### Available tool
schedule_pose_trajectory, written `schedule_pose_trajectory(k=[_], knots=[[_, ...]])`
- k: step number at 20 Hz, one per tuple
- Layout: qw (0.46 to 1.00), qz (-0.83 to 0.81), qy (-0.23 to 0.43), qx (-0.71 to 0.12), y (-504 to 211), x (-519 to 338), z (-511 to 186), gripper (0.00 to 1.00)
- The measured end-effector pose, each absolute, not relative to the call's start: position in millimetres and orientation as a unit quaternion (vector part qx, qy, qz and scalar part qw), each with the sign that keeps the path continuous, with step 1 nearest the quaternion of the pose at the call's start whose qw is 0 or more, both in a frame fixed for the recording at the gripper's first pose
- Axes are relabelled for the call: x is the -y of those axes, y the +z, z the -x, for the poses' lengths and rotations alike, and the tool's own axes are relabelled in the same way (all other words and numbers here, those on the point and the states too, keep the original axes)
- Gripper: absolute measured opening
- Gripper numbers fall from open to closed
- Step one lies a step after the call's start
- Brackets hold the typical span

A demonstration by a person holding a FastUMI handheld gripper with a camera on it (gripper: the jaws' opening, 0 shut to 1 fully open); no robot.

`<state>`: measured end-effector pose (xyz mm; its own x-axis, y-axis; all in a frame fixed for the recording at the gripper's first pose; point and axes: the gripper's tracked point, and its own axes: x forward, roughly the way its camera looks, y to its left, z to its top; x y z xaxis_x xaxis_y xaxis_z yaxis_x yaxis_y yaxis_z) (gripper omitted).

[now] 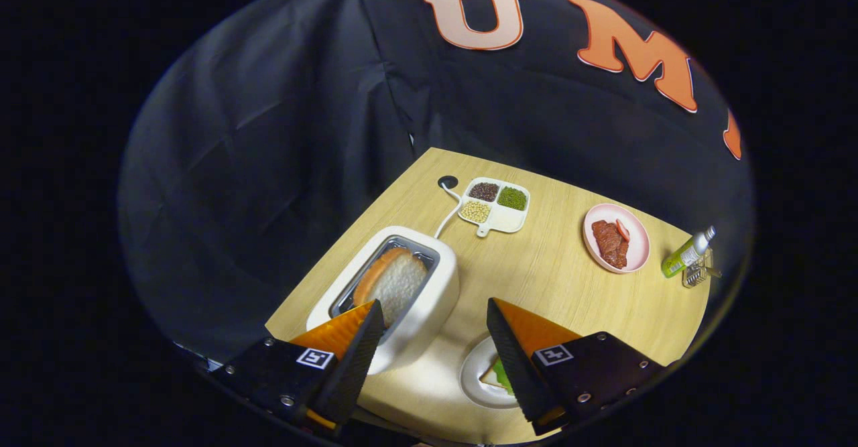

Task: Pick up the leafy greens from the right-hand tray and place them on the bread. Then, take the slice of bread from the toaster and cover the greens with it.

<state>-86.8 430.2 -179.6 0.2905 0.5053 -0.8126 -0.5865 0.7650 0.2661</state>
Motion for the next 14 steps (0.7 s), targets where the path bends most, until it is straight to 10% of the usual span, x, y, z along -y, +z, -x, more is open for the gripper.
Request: schedule_pose_trajectory(k=[14], knots=[[0.763, 0.095, 0.258, -0.584, -220, -475, 83, 0.85]])
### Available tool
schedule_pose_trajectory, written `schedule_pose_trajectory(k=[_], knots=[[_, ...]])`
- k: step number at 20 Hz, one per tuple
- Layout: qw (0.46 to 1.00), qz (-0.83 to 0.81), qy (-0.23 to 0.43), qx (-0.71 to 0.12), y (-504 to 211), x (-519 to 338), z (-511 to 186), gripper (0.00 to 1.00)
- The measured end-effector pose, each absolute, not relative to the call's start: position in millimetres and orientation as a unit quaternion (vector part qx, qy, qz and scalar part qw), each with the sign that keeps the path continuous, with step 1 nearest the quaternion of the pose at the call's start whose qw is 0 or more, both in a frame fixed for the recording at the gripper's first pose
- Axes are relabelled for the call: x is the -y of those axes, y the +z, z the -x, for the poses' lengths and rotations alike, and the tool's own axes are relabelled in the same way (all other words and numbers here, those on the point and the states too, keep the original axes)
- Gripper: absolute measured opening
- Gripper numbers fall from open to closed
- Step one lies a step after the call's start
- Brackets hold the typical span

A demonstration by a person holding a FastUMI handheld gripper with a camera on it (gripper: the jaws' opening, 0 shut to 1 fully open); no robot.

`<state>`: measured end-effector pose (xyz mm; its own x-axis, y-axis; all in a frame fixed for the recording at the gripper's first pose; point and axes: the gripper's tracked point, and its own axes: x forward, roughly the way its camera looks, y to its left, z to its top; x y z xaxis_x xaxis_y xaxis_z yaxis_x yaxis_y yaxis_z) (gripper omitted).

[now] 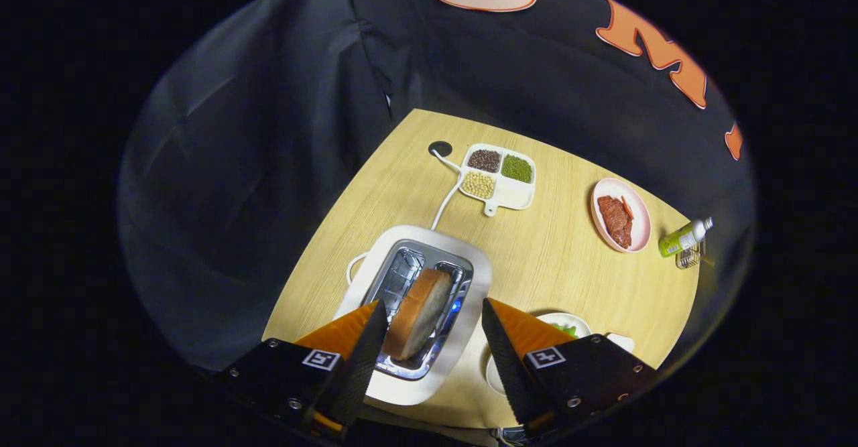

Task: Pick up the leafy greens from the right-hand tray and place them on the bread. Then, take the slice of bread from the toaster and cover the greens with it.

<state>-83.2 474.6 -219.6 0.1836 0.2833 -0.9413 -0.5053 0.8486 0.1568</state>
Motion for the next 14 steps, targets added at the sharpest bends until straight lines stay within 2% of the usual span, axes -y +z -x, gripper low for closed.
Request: schedule_pose_trajectory(k=[3, 5, 6, 7, 10, 12, 14], knots=[[0.751, 0.104, 0.248, -0.603, -233, -474, 80, 0.79], [0.735, 0.096, 0.246, -0.625, -241, -476, 86, 0.71], [0.735, 0.096, 0.244, -0.626, -242, -477, 84, 0.62], [0.737, 0.097, 0.24, -0.624, -243, -478, 80, 0.58], [0.73, 0.079, 0.236, -0.636, -243, -480, 81, 0.3], [0.724, 0.066, 0.239, -0.644, -244, -480, 84, 0.16], [0.727, 0.055, 0.249, -0.638, -238, -480, 78, 0.13]])
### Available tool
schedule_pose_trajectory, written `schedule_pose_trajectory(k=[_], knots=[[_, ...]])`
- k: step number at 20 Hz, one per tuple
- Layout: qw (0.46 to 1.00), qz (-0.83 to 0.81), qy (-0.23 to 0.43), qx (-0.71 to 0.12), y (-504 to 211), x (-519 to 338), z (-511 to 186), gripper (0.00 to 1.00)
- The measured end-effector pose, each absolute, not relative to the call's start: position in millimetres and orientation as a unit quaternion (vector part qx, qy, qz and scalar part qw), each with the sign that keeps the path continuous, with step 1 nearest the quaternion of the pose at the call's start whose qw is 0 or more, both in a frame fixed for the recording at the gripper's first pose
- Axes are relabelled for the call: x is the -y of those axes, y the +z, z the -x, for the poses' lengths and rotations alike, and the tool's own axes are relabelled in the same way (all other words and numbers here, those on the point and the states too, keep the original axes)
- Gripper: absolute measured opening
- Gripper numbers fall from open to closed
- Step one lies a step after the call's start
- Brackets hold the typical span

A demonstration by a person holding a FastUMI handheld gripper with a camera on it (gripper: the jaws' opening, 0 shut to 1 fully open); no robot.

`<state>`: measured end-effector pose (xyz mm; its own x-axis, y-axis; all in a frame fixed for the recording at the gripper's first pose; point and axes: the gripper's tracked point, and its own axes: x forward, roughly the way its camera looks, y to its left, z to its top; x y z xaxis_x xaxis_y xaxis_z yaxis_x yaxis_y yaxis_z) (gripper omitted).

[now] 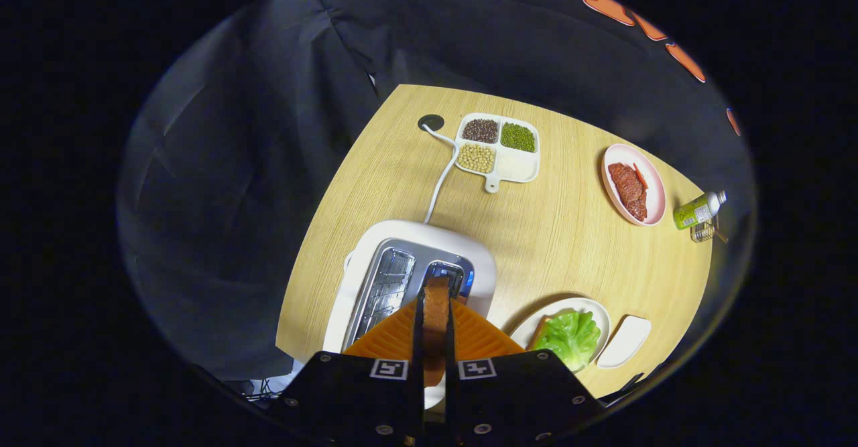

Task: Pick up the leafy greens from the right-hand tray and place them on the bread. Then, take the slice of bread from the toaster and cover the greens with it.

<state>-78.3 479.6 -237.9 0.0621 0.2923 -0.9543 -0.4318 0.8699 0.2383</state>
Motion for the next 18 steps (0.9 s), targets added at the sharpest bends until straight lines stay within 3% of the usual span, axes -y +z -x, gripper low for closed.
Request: schedule_pose_trajectory(k=[11, 18], knots=[[0.743, -0.111, 0.298, -0.589, -171, -431, 60, 0.08], [0.76, -0.161, 0.278, -0.565, -170, -345, 58, 0.08]])
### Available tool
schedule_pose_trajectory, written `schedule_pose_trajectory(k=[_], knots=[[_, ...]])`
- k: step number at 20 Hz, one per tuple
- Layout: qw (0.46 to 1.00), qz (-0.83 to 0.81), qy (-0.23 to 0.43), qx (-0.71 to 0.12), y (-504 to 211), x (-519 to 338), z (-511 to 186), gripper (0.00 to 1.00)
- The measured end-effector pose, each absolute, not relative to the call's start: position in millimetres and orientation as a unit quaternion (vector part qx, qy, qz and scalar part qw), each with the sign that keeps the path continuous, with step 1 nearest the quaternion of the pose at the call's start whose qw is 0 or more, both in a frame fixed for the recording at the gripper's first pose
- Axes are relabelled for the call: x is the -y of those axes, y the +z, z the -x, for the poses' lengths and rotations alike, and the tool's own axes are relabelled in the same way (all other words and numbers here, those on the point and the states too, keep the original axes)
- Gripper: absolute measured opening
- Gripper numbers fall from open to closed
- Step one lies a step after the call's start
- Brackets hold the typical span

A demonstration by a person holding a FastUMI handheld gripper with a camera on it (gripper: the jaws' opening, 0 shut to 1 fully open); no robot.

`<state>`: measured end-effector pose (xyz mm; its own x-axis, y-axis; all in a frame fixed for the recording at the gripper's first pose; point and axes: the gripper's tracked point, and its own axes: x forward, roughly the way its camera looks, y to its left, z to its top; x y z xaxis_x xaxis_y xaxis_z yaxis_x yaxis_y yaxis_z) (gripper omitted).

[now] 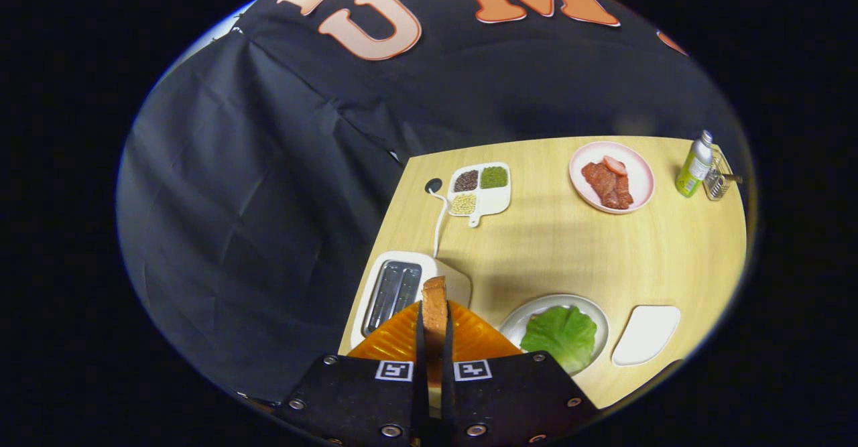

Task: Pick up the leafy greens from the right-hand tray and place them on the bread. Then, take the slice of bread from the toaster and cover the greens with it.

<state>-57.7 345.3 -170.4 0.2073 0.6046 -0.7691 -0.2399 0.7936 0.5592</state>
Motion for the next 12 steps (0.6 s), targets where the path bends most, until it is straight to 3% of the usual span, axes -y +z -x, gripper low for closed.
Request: schedule_pose_trajectory(k=[12], knots=[[0.721, -0.234, 0.263, -0.596, -256, -277, 97, 0.08]])
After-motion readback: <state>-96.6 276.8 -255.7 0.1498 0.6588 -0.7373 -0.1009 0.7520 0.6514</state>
